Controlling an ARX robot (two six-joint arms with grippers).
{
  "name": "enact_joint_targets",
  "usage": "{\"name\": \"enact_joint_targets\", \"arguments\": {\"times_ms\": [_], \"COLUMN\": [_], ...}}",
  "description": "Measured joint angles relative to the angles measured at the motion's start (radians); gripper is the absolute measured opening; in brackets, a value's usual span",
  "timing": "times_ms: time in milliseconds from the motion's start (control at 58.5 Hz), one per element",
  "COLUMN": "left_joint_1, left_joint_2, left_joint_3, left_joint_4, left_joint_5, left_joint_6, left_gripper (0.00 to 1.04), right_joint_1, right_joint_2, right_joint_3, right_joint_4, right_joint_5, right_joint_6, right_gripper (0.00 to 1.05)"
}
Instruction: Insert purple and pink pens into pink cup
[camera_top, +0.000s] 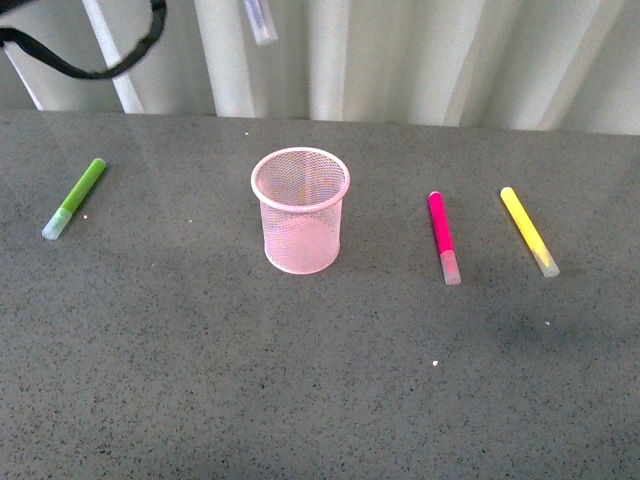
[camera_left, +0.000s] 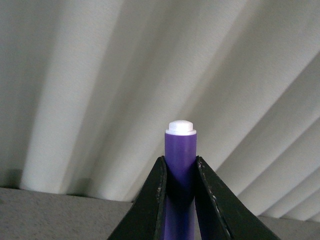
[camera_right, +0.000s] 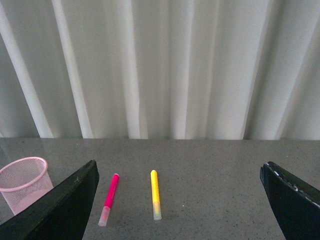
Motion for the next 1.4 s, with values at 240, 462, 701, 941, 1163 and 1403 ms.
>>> {"name": "enact_joint_targets", "arguments": {"times_ms": [240,462,701,941,1163,1403], "left_joint_1": [-0.063,-0.073,-0.061,-0.032,0.002,0.006], "left_joint_2": [0.087,0.213,0.325,0.369,0.38,0.38], "left_joint_3": [-0.058,-0.071,-0.002,0.012,0.012,0.011], "left_joint_4": [0.123,0.22,0.245,0.277,0.285,0.285], "left_joint_5": [-0.047,-0.079,-0.075,-0.052,-0.036,-0.033], "left_joint_6": [-0.059,-0.122,-0.13,-0.131,-0.131,-0.132], "left_gripper": [0.13,0.13,0.13,0.13,0.13,0.13], "right_joint_1": [0.0,0.0,0.0,0.0,0.0,0.0], "right_joint_2": [0.0,0.0,0.0,0.0,0.0,0.0], "right_joint_3": [0.0,0.0,0.0,0.0,0.0,0.0], "right_joint_4": [0.0,0.0,0.0,0.0,0.0,0.0], "right_joint_5": [0.0,0.0,0.0,0.0,0.0,0.0], "right_joint_6": [0.0,0.0,0.0,0.0,0.0,0.0], "right_gripper": [0.98,0.98,0.98,0.98,0.98,0.98]}}
